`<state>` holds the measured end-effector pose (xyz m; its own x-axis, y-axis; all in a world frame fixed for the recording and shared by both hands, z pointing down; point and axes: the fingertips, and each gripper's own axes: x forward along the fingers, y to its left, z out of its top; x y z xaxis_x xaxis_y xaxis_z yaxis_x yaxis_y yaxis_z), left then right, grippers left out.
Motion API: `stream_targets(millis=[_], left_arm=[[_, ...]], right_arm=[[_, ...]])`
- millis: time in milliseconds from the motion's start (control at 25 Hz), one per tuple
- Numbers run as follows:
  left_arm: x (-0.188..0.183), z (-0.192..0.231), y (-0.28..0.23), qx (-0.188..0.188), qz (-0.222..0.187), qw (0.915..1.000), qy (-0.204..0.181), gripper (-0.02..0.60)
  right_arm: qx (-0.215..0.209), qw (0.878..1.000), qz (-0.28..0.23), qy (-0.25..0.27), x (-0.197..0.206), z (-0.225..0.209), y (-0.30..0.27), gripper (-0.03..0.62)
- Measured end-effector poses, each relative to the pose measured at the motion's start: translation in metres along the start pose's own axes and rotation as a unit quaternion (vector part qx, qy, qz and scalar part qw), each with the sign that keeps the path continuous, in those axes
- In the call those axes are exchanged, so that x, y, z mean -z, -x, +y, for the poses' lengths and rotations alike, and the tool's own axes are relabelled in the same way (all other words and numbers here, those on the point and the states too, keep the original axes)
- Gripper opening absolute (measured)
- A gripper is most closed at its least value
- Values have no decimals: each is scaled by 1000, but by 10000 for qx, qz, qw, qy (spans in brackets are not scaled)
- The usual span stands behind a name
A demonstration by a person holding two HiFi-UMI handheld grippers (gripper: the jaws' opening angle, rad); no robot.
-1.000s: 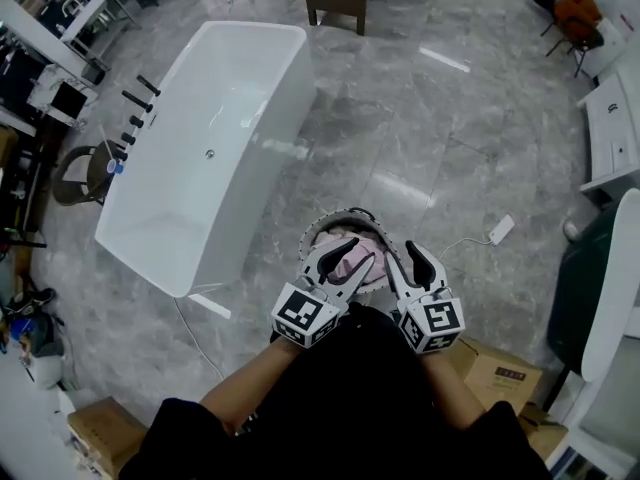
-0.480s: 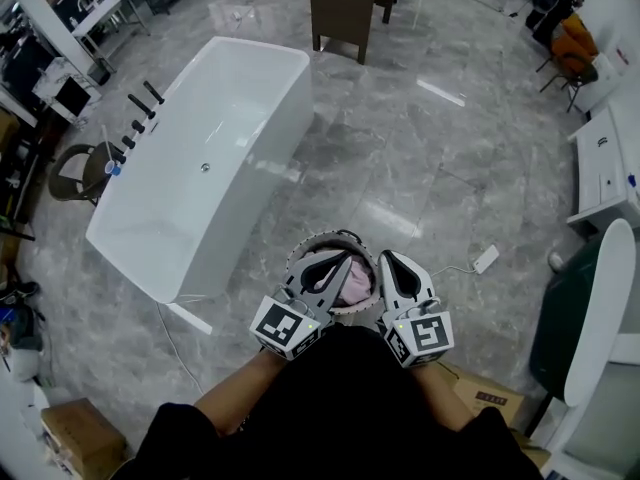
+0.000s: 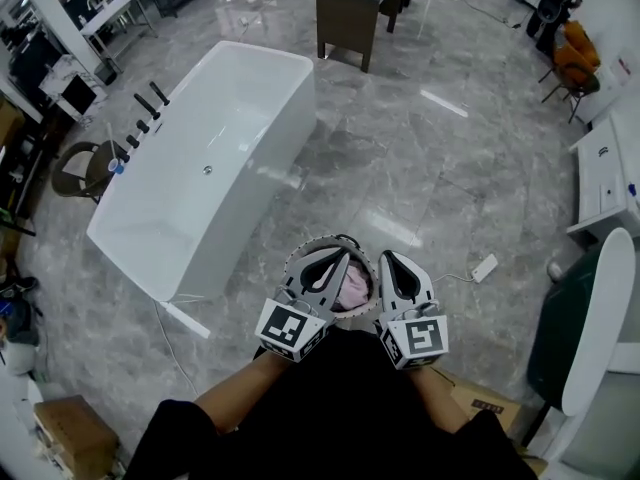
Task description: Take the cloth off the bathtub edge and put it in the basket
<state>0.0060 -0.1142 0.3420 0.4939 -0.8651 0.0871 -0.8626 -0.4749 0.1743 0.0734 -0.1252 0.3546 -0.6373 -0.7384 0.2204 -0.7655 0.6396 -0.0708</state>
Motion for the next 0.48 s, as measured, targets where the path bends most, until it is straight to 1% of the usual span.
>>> stream_targets(millis=[160, 320, 480], left_arm=[[-1, -7, 1, 114, -119, 9998, 96, 14], [-1, -13, 1, 135, -170, 9997, 134, 14], [4, -13, 0, 129, -116, 9998, 139, 14]], right_arm=[[183, 9998, 26, -76, -7, -1, 4, 31], [97, 9999, 14, -59, 6, -3, 8, 31], [139, 9998, 11, -103, 0, -4, 10, 31]])
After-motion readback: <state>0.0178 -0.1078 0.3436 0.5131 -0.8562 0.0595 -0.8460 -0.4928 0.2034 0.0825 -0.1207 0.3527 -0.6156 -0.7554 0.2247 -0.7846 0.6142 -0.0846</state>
